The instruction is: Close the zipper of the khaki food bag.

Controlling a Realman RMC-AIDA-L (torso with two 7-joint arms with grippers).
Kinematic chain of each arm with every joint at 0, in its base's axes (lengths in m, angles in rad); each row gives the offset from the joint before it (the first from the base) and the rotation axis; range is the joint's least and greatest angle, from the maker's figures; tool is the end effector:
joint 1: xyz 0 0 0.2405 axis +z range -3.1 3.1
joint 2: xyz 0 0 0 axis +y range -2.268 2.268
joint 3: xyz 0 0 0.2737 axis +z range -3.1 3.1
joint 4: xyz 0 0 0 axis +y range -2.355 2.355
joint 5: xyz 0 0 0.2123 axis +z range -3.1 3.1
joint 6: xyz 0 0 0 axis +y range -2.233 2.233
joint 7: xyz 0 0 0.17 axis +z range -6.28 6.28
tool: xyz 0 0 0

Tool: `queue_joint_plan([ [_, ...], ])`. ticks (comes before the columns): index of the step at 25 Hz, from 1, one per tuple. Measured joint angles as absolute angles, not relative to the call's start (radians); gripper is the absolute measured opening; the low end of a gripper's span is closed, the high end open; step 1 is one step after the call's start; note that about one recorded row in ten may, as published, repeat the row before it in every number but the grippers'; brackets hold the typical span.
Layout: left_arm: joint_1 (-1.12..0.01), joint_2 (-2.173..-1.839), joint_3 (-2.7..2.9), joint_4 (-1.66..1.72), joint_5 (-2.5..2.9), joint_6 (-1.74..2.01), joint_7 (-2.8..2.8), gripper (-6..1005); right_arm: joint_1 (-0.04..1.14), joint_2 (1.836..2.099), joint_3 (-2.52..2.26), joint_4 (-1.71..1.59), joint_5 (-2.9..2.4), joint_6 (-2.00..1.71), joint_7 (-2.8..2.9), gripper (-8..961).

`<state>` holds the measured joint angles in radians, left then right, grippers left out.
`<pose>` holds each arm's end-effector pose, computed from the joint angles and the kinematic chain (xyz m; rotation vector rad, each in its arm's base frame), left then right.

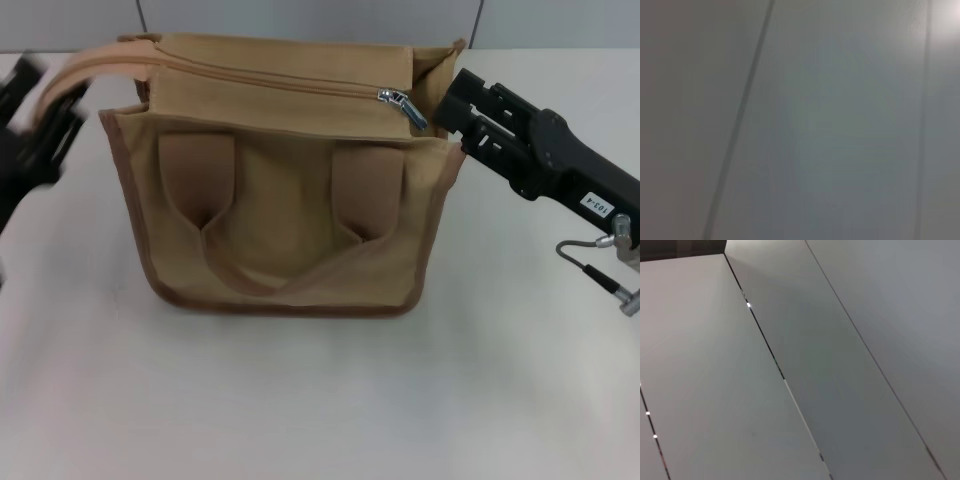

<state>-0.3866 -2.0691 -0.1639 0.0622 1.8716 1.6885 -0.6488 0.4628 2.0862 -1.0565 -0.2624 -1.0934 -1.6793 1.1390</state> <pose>-0.3141 0.3063 0.0067 -1.7350 -0.4971 -1.2226 0.2311 0.3197 -0.0369 -2.2833 0.7029 1.5385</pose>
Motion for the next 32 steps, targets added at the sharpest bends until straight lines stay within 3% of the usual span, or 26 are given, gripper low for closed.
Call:
queue_joint_plan([
  [4, -0.257, -2.064, -0.168, 0.106, 1.872, 1.687, -0.674, 605, 0.452, 2.086, -1.063, -0.238, -1.097, -1.706, 1.067, 523],
  [7, -0.201, -2.06, -0.153, 0.142, 1.886, 1.748, -0.698, 722, 0.453, 2.087, -1.1, -0.233, -1.115, -1.747, 0.985, 726],
  [12, -0.158, -2.054, -0.042, 0.256, 1.945, 1.883, -0.711, 778, 0.458, 2.088, -1.183, -0.232, -1.127, -1.777, 0.878, 726],
  [19, -0.17, -2.022, 0.299, 0.361, 1.997, 1.991, -0.701, 812, 0.473, 2.086, -1.418, -0.242, -1.138, -1.737, 0.74, 726],
  [32, -0.261, -2.05, 0.465, 0.427, 2.056, 1.931, -0.709, 813, 0.48, 2.091, -1.489, -0.245, -1.17, -1.597, 0.734, 726],
])
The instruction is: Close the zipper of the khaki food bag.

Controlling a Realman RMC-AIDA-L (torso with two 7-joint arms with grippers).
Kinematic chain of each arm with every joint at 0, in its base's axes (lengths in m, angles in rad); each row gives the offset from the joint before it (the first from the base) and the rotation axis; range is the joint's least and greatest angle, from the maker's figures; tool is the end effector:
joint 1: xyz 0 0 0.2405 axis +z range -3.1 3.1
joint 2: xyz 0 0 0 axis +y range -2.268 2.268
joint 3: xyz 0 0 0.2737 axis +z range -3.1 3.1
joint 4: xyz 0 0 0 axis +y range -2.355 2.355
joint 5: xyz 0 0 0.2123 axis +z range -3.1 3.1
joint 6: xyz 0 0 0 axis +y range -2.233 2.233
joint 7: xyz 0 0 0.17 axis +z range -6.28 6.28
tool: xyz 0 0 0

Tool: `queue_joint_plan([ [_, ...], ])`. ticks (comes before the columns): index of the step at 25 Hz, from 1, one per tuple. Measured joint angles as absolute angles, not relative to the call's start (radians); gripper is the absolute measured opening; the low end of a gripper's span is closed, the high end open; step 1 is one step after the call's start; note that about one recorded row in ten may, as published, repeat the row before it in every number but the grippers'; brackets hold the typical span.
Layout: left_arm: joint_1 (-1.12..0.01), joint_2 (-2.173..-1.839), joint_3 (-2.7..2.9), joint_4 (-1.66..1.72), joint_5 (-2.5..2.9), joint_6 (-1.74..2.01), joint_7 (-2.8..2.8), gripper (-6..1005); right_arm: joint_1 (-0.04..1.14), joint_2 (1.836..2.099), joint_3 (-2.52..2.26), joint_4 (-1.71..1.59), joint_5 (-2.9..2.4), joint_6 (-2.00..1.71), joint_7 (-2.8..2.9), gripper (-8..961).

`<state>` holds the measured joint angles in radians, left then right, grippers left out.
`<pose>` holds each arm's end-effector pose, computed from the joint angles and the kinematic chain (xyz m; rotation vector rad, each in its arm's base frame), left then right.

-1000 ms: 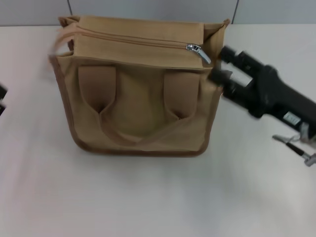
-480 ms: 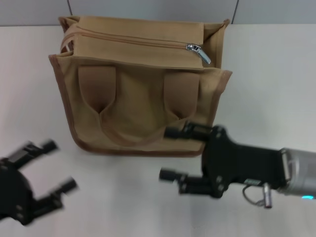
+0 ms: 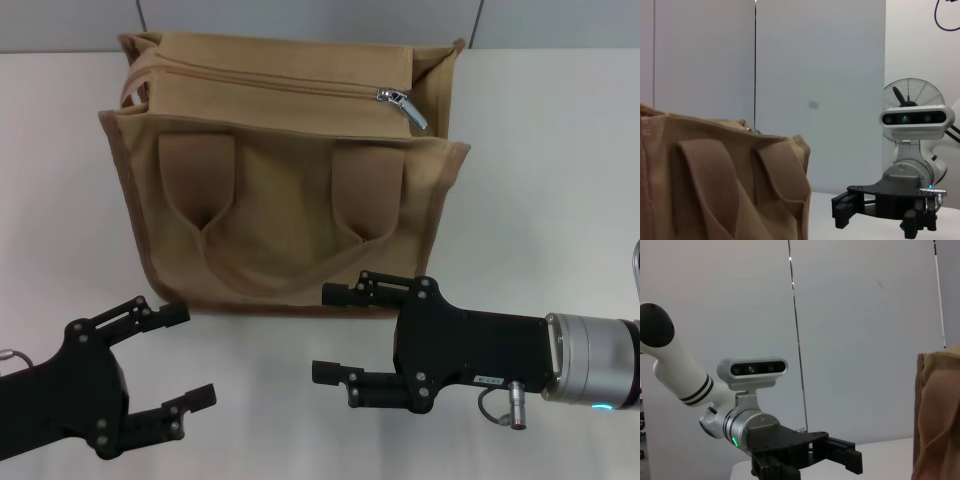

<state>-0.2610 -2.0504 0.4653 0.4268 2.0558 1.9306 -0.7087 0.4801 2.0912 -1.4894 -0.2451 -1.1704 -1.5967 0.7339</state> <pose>-0.3180 0.2131 -0.0235 -2.6233 -0.2157 -1.0185 0.2301 0.2631 -0.1151 -2.8041 0.1768 1.1446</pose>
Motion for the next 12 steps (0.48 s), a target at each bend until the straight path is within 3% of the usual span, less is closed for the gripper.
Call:
queue_joint_plan([
  [12, -0.257, -2.06, 0.46, 0.419, 2.056, 1.898, -0.7, 813, 0.481, 2.091, -1.491, -0.249, -1.164, -1.594, 0.733, 726],
])
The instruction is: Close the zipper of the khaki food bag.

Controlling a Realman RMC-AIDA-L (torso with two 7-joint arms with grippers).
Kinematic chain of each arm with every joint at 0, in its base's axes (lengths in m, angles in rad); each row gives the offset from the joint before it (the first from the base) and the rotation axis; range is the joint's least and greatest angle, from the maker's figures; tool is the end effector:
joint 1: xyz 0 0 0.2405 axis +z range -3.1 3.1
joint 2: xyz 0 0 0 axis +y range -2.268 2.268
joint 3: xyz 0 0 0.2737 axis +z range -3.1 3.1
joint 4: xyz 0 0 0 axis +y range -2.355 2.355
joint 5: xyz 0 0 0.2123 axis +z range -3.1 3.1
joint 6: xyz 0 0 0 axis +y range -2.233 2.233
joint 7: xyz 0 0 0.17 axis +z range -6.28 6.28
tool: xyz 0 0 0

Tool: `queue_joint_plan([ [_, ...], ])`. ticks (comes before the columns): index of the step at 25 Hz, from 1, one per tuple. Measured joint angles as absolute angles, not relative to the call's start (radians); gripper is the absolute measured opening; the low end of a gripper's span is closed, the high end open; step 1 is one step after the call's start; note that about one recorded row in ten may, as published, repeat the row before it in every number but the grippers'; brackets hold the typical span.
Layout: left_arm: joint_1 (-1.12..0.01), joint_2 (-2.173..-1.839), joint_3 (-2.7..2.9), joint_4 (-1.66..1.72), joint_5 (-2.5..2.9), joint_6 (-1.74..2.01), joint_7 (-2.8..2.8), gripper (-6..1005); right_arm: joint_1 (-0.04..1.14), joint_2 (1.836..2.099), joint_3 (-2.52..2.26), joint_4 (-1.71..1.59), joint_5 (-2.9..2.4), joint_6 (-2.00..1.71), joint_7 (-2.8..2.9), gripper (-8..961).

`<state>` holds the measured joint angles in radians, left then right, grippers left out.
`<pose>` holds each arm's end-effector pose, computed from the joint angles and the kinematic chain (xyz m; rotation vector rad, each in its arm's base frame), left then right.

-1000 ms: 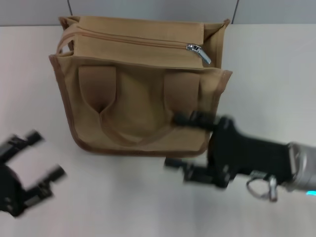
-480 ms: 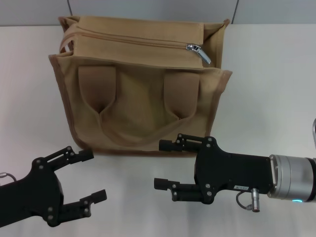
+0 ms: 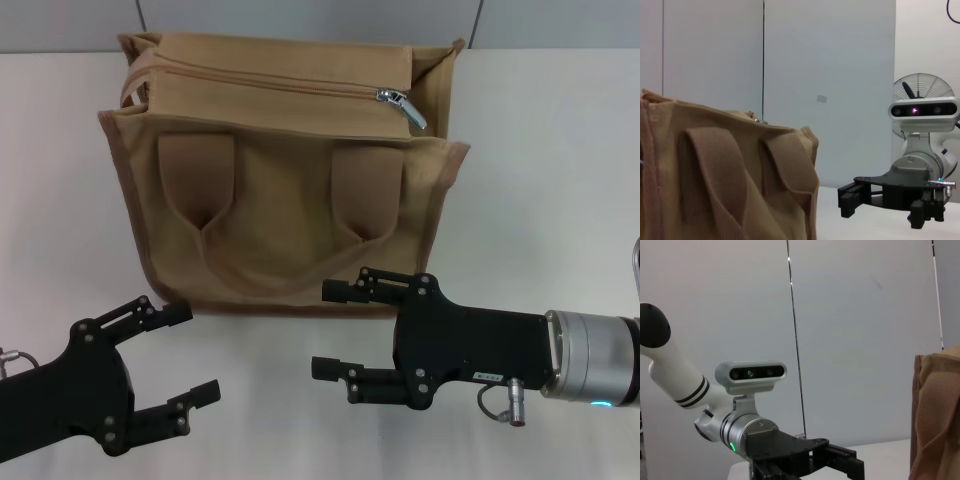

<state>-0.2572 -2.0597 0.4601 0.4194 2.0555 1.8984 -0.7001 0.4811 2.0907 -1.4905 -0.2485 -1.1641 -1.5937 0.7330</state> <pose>-0.3202 0.2142 -0.0292 -2.6072 -0.2356 -0.9952 0.2294 0.2648 -0.1145 -2.7979 0.1718 1.1446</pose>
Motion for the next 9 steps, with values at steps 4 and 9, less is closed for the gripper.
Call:
queue_joint_plan([
  [4, -0.257, -2.063, 0.461, 0.419, 2.055, 1.889, -0.699, 813, 0.48, 2.091, -1.491, -0.247, -1.162, -1.594, 0.733, 726],
  [9, -0.259, -2.065, 0.462, 0.42, 2.055, 1.887, -0.698, 812, 0.48, 2.091, -1.491, -0.245, -1.161, -1.594, 0.733, 726],
])
